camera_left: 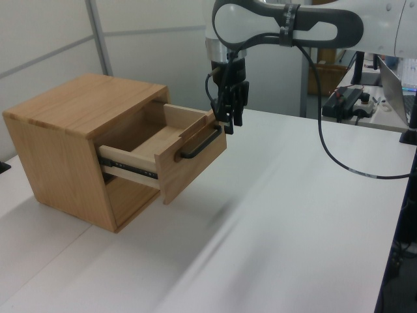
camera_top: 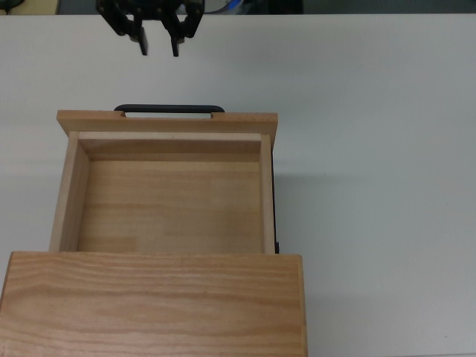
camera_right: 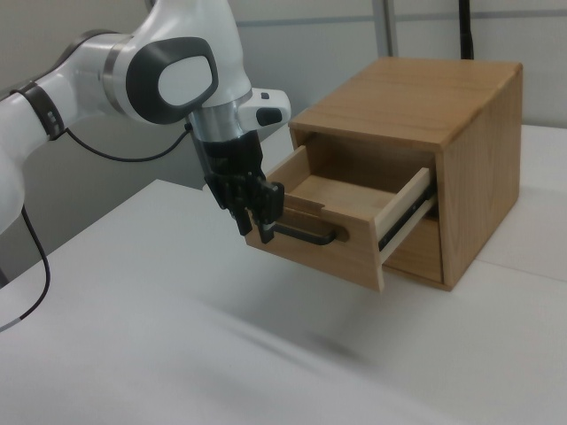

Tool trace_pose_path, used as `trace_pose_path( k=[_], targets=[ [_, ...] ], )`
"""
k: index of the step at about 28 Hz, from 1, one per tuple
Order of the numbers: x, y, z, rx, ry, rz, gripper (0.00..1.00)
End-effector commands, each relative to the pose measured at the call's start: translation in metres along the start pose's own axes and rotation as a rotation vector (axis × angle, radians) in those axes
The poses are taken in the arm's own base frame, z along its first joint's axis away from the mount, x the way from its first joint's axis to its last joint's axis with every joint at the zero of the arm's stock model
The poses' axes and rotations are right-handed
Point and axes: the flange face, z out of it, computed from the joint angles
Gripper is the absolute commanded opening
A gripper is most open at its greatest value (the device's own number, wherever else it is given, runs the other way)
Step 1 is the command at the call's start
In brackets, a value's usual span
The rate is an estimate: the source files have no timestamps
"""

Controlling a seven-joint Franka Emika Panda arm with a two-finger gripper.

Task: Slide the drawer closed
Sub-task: 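Lower the gripper toward the drawer front beside the black handle, then push the drawer front with the gripper into the wooden cabinet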

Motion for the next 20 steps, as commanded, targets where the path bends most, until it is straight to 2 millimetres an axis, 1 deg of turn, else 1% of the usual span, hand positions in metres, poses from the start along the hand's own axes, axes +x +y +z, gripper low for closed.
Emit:
trace_pose_path(
  k=[1,2,3,7,8,12,15,17,18,20],
  targets=[
    [0.005,-0.017,0.014,0.006,-0.011,-0.004,0.0],
    [0.007,-0.017,0.017,0.007,-0.014,-0.004,0.0],
    [0.01,-0.018,0.024,0.007,-0.025,-0.006,0.0],
    [0.014,-0.02,0.029,-0.004,-0.031,-0.01,0.0],
    [0.016,-0.019,0.034,-0.012,-0.034,-0.01,0.0],
    [0.022,-0.018,0.035,-0.017,-0.005,-0.007,0.0],
    [0.032,-0.017,0.045,-0.021,0.016,-0.007,0.0],
    [0.038,-0.016,0.053,-0.022,0.016,-0.008,0.0],
    [0.043,-0.016,0.06,-0.02,0.014,-0.006,0.0],
    [0.048,-0.014,0.066,-0.03,0.021,0.0,0.0]
  ],
)
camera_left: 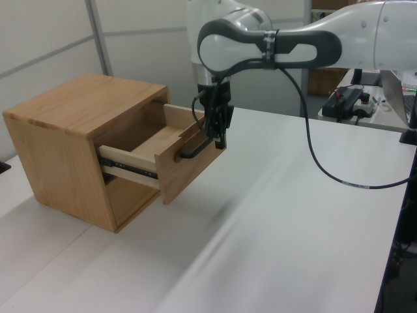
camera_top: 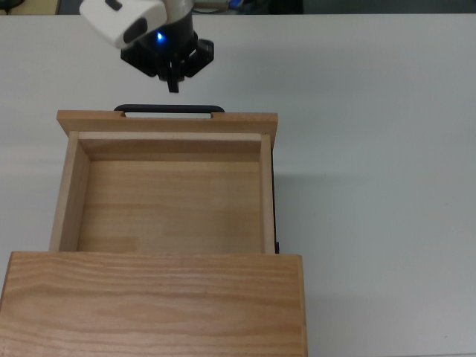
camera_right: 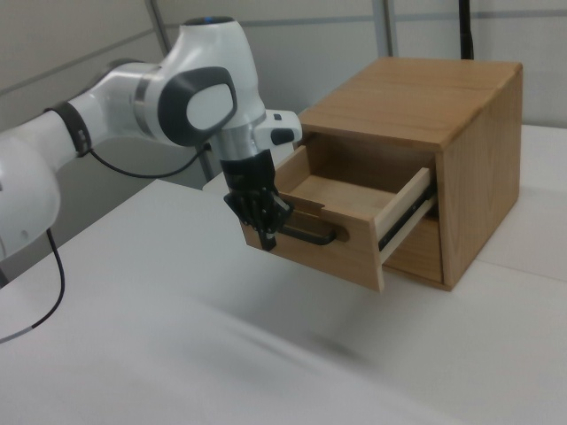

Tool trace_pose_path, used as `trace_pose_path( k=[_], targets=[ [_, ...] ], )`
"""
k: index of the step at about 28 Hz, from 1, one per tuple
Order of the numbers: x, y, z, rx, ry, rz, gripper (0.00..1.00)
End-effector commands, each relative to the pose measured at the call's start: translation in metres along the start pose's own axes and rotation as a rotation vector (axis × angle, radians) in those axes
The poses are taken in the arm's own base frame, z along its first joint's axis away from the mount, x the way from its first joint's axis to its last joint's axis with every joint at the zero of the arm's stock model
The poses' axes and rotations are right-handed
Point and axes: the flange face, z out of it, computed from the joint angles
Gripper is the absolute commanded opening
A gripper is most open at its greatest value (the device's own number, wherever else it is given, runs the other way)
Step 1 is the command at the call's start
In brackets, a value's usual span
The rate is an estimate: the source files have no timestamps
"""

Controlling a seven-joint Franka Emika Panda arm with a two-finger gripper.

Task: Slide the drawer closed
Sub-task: 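Push the drawer front with the gripper into the wooden cabinet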

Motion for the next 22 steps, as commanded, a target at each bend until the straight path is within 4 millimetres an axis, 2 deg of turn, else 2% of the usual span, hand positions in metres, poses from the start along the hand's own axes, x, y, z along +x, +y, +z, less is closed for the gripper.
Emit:
trace_pose_path(
  k=[1,6,22],
  targets=[
    [0.016,0.001,0.018,-0.036,0.024,0.023,0.0],
    [0.026,-0.003,0.028,-0.071,0.053,0.02,0.0],
    [0.063,-0.003,0.036,-0.078,0.27,0.036,0.0]
  ],
)
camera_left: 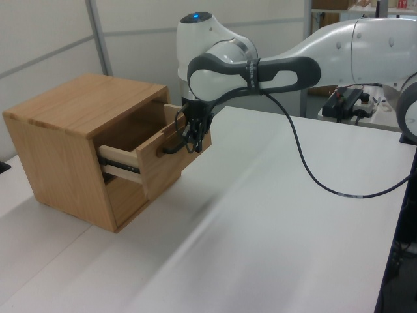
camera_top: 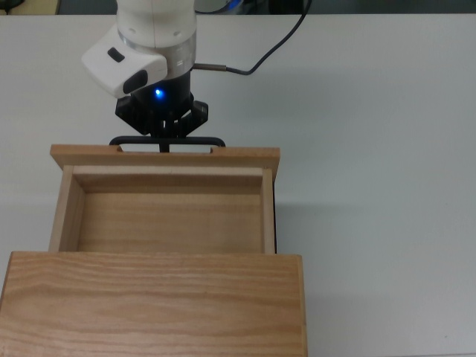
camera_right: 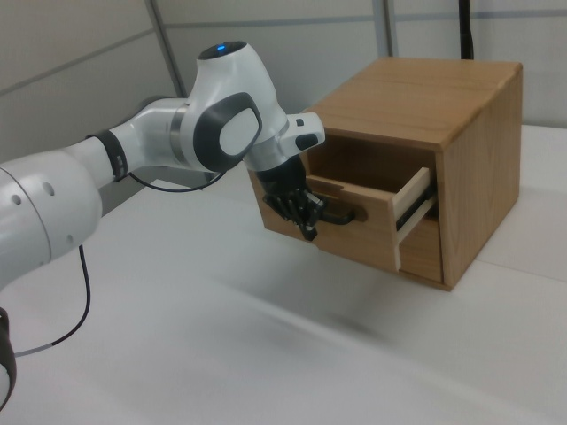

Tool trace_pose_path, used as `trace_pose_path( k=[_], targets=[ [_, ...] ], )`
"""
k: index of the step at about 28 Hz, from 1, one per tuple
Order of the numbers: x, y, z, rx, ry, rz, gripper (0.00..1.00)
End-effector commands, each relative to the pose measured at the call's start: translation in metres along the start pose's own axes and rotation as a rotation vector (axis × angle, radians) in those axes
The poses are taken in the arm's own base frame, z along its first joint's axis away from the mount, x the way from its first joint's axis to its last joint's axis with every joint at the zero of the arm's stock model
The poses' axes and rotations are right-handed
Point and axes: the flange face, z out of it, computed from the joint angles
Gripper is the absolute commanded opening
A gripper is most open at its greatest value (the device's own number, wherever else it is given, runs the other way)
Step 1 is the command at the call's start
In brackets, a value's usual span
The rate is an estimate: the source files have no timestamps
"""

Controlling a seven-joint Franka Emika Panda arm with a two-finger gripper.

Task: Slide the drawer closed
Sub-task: 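Push the drawer front with the gripper into the wooden cabinet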

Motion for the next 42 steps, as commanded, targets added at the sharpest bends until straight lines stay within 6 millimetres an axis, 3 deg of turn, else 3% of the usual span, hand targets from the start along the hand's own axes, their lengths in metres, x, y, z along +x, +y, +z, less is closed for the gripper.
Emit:
trace_pose_path(
  k=[1,3,15,23,42],
  targets=[
    [0.012,-0.004,0.004,-0.009,0.076,0.011,0.0],
    [0.018,-0.006,0.015,-0.005,0.101,0.009,0.0],
    [0.047,-0.01,0.032,-0.005,0.281,0.021,0.0],
    [0.062,-0.01,0.029,0.007,0.395,0.018,0.0],
    [0.089,-0.009,0.047,0.022,0.64,0.003,0.0]
  ],
)
